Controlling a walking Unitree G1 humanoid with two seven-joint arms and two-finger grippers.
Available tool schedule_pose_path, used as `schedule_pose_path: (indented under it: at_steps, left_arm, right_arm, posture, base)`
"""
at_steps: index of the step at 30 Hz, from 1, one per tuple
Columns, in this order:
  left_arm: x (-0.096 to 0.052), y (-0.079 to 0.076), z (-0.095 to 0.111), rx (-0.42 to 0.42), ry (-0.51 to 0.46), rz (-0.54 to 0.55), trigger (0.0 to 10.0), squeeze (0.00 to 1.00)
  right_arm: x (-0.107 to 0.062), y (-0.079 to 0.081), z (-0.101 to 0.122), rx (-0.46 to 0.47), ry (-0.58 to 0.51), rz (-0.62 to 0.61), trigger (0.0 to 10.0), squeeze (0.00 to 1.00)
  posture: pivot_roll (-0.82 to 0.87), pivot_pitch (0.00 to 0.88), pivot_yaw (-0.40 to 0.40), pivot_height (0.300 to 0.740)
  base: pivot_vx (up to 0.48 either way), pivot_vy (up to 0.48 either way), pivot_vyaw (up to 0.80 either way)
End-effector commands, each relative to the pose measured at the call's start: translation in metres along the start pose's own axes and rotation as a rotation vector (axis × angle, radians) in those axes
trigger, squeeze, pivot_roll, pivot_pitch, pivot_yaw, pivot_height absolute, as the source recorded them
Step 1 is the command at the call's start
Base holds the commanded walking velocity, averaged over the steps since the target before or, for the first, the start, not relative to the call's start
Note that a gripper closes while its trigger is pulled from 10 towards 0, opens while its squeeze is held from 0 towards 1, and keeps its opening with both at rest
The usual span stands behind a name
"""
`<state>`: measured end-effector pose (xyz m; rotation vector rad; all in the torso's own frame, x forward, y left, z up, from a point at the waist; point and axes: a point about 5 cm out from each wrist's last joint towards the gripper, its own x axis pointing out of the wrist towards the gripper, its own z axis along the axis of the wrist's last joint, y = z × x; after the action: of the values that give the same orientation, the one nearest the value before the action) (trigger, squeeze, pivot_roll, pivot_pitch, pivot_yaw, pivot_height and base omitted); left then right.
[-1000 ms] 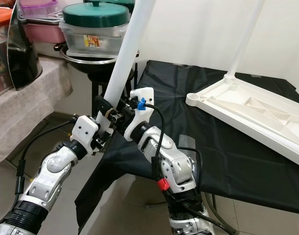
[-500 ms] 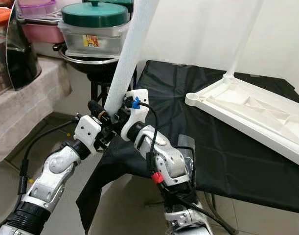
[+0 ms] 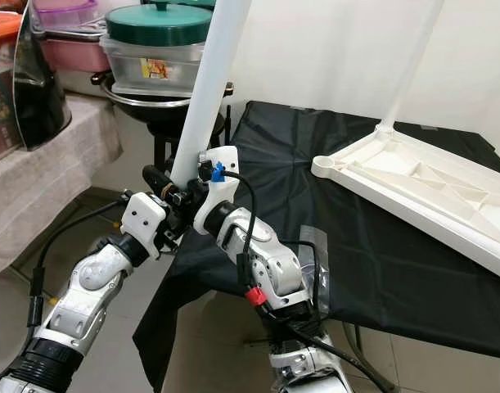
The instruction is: Building children table
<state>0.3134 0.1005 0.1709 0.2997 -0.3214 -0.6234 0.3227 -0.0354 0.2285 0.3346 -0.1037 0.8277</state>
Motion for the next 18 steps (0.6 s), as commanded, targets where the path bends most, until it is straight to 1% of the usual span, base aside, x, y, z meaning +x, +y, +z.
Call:
schedule_pose_path:
  at_steps: [1,5,6,7,8,9,11,13,16,17,18]
  left_arm:
    - [-0.001,-0.015,0.002,0.044,-0.022,-0.096,10.0,0.00]
    - [-0.002,-0.014,0.002,0.052,-0.030,-0.097,10.0,0.00]
    - [-0.003,-0.014,0.003,0.041,-0.039,-0.100,10.0,1.00]
    - [-0.003,-0.014,0.003,0.041,-0.039,-0.100,10.0,1.00]
    - [-0.003,-0.013,0.003,0.024,-0.044,-0.108,10.0,1.00]
    - [-0.003,-0.013,0.003,0.024,-0.044,-0.108,10.0,1.00]
    - [-0.004,-0.012,0.005,0.000,-0.054,-0.118,10.0,1.00]
    - [-0.004,-0.012,0.005,0.000,-0.054,-0.118,10.0,1.00]
    - [-0.004,-0.009,0.006,0.003,-0.057,-0.104,10.0,1.00]
    - [-0.004,-0.009,0.006,0.003,-0.057,-0.104,10.0,1.00]
    - [-0.004,-0.007,0.006,0.008,-0.058,-0.090,10.0,1.00]
  right_arm:
    - [0.003,-0.001,0.009,-0.004,-0.043,-0.010,0.0,0.00]
    - [0.000,-0.006,0.010,-0.018,-0.057,-0.042,0.0,0.00]
    - [-0.002,-0.011,0.013,-0.032,-0.073,-0.071,0.0,0.00]
    - [-0.002,-0.011,0.013,-0.032,-0.073,-0.071,0.0,0.00]
    - [-0.005,-0.016,0.017,-0.053,-0.089,-0.104,0.0,0.00]
    - [-0.005,-0.016,0.017,-0.053,-0.089,-0.104,0.0,0.00]
    - [-0.010,-0.028,0.024,-0.101,-0.117,-0.178,0.0,0.00]
    - [-0.010,-0.028,0.024,-0.101,-0.117,-0.178,0.0,0.00]
    - [-0.018,-0.044,0.032,-0.145,-0.140,-0.261,0.0,0.00]
    - [-0.018,-0.044,0.032,-0.145,-0.140,-0.261,0.0,0.00]
    - [-0.022,-0.051,0.036,-0.172,-0.144,-0.291,0.0,0.00]
  posture:
    - [0.07,0.000,-0.072,0.740]
    - [0.07,0.000,-0.072,0.740]
    - [0.07,0.000,-0.068,0.740]
    - [0.07,0.000,-0.068,0.740]
    - [0.07,0.000,-0.067,0.740]
    - [0.07,0.000,-0.067,0.740]
    - [0.07,0.000,-0.066,0.740]
    - [0.07,0.000,-0.066,0.740]
    - [0.07,0.000,-0.065,0.740]
    - [0.07,0.000,-0.065,0.740]
    - [0.07,0.000,-0.064,0.740]
  base:
    - [0.000,0.000,0.00]
    - [0.000,0.000,0.00]
    - [0.000,0.000,0.00]
    - [0.000,0.000,0.00]
    - [0.000,0.000,0.00]
    - [0.000,0.000,0.00]
    - [0.000,0.000,0.00]
    - [0.000,0.000,0.00]
    - [0.000,0.000,0.00]
    - [0.000,0.000,0.00]
    - [0.000,0.000,0.00]
